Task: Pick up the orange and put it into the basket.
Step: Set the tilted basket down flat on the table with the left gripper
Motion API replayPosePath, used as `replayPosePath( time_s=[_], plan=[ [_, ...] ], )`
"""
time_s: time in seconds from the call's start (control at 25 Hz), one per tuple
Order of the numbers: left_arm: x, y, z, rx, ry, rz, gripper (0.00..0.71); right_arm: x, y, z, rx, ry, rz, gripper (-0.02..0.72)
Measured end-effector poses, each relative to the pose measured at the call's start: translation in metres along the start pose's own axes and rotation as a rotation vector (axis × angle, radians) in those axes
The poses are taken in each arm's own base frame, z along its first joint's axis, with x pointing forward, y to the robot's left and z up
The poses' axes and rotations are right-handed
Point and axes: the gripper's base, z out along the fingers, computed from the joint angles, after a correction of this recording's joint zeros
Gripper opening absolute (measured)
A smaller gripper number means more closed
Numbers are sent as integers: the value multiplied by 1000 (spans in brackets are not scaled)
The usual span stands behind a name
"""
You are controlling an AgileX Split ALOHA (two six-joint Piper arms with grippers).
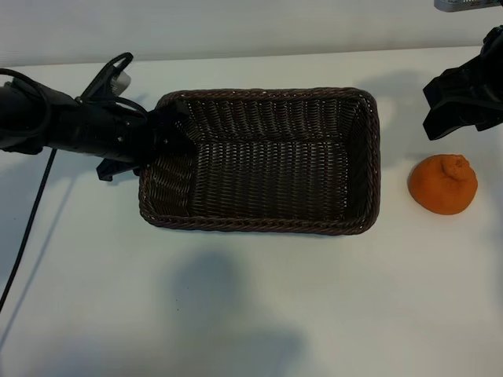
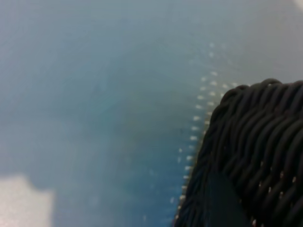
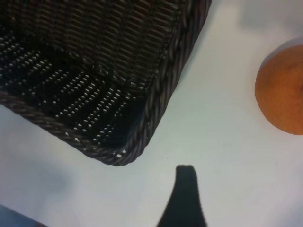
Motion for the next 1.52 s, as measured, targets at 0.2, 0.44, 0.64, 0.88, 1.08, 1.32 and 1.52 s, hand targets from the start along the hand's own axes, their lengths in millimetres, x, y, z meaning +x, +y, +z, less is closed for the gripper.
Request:
replayPosePath(
  time_s=[0.2, 0.44, 0.64, 0.88, 1.08, 1.32, 1.52],
  plan=[
    [0, 0, 0, -2, -4, -10, 372, 0, 0, 0, 0, 0, 0, 570],
    [-1, 1, 0, -11, -12, -28, 372, 0, 0, 0, 0, 0, 0, 570],
    [-1, 2, 0, -20, -9, -30, 372, 0, 0, 0, 0, 0, 0, 570],
    [1, 1, 0, -21, 16, -14, 371, 0, 0, 0, 0, 0, 0, 570],
    [2, 1, 0, -19, 25, -9, 371, 0, 0, 0, 0, 1, 0, 570],
    [4, 3, 3, -18, 55, -25, 371, 1, 0, 0, -1, 7, 0, 570],
    [5, 3, 3, -21, 65, -35, 371, 1, 0, 0, -1, 9, 0, 570]
  ],
)
